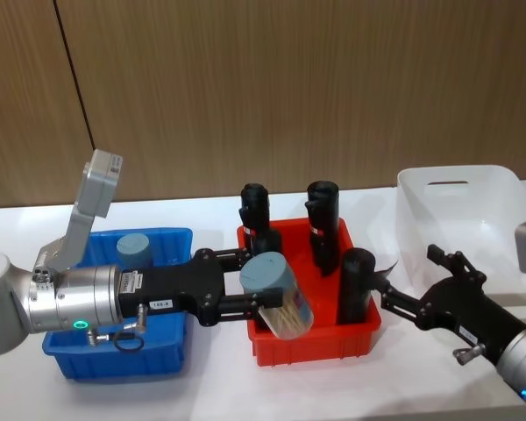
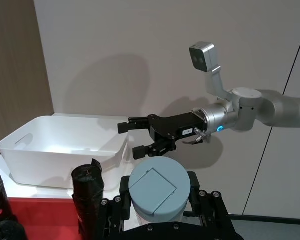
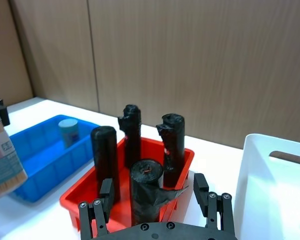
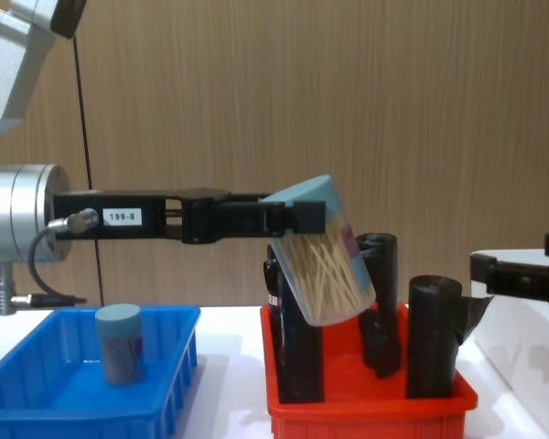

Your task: Pick the cotton swabs from the blue box and place them into the white box.

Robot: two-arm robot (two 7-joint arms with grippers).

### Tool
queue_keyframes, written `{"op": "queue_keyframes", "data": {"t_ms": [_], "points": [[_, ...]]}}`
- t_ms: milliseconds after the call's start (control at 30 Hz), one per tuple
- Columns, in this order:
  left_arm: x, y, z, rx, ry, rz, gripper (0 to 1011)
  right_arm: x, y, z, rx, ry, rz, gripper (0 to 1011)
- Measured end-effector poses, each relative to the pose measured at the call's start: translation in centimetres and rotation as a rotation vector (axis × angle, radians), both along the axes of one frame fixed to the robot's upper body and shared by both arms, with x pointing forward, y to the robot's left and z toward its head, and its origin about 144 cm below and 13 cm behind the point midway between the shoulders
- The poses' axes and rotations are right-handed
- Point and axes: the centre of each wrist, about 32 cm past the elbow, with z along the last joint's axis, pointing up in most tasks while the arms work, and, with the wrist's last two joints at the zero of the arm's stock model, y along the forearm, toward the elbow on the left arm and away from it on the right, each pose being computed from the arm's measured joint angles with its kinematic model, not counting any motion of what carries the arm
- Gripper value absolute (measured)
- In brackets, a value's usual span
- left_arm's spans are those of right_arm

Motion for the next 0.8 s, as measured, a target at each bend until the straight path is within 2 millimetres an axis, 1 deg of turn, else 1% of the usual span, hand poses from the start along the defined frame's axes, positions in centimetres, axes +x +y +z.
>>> {"op": "queue_keyframes", "data": {"t_ms": [467,800], "points": [[0.1,-0.1,0.0,0.0,0.001,-0.01,664,1.1,-2.7,2.2,-0.048,0.104,0.155,1002],[0.1,-0.1,0.0,0.0,0.002,-0.012,664,2.0,-3.3,3.8,-0.068,0.148,0.279,1002]]}}
